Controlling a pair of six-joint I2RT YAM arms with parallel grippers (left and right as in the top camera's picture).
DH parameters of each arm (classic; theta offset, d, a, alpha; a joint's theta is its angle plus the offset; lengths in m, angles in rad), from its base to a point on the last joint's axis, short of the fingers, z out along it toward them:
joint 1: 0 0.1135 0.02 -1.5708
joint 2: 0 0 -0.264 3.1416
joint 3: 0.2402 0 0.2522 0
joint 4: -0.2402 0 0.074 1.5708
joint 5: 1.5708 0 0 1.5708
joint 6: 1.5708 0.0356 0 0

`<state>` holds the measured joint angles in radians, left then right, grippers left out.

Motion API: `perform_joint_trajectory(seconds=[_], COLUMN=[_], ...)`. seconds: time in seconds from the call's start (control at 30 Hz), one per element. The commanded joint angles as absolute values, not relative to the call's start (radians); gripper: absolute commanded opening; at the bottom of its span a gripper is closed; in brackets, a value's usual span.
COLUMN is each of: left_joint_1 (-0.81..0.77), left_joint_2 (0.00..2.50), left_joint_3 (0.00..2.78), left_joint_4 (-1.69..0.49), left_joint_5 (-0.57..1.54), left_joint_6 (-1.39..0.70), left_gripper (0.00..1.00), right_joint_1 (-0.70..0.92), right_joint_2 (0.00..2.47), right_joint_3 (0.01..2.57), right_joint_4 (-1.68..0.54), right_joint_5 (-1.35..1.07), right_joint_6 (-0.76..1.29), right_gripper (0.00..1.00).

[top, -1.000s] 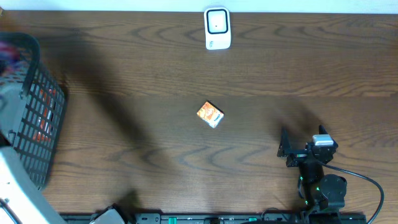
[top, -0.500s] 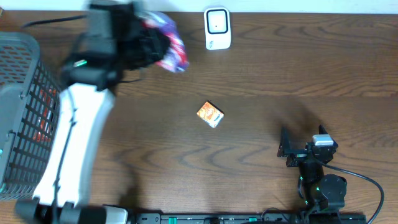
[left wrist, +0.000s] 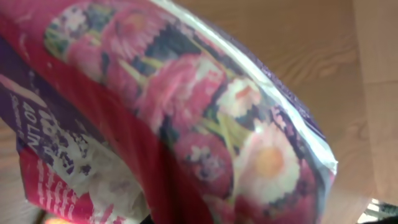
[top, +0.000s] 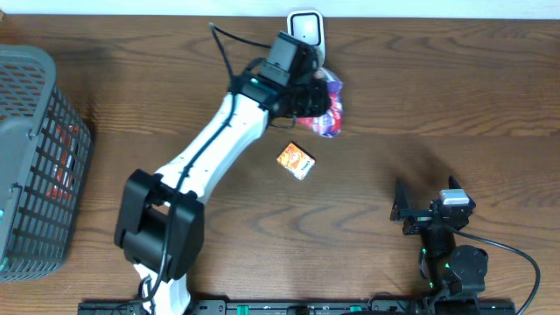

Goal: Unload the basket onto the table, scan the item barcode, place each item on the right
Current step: 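Move the pink pack past the scanner with the left gripper and drop it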

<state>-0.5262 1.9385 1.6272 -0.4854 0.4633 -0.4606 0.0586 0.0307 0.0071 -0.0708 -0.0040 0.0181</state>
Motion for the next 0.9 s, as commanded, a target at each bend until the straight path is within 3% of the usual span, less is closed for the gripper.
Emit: perform_joint_trajectory(seconds=[0.0,0.07,0.17,0.2,0.27,0.33,0.5,0.77,0.87], left_joint_1=[-0.570,-0.594,-0.624,-0.632,-0.651,-0.662,-0.651,-0.487,-0.358], left_joint_2=[1.951,1.963,1.981,1.985,1.994,1.996,1.945,1.643,1.502], left_joint_3=[1.632,1.632,1.631,1.632,1.632,1.631,1.643,1.689,1.689], left_joint_4=[-0.463,-0.473,-0.481,-0.481,-0.480,-0.481,-0.480,-0.474,-0.492], left_joint_5=[0.374,0.251,0.199,0.197,0.193,0.190,0.197,0.164,0.054], left_joint_6=[-0.487,-0.488,-0.487,-0.484,-0.442,-0.408,-0.405,-0.245,-0.191], left_gripper=[0.08,0.08,0.35,0.38,0.39,0.46,0.48,0.49,0.68], right_joint_1=[0.065,0.065,0.065,0.065,0.065,0.065,0.065,0.065,0.065], right_joint_2=[0.027,0.027,0.027,0.027,0.027,0.027,0.027,0.027,0.027], right_joint_3=[0.006,0.006,0.006,0.006,0.006,0.006,0.006,0.006,0.006], right_joint_4=[-0.075,-0.075,-0.075,-0.075,-0.075,-0.075,-0.075,-0.075,-0.075], right_joint_5=[-0.006,-0.006,-0.006,-0.006,-0.006,-0.006,-0.006,-0.006,-0.006], right_joint_6=[0.029,0.029,0.029,0.029,0.029,0.029,0.029,0.029,0.029], right_gripper=[0.99,0.99,0.99,0.99,0.99,0.99,0.99,0.99,0.99])
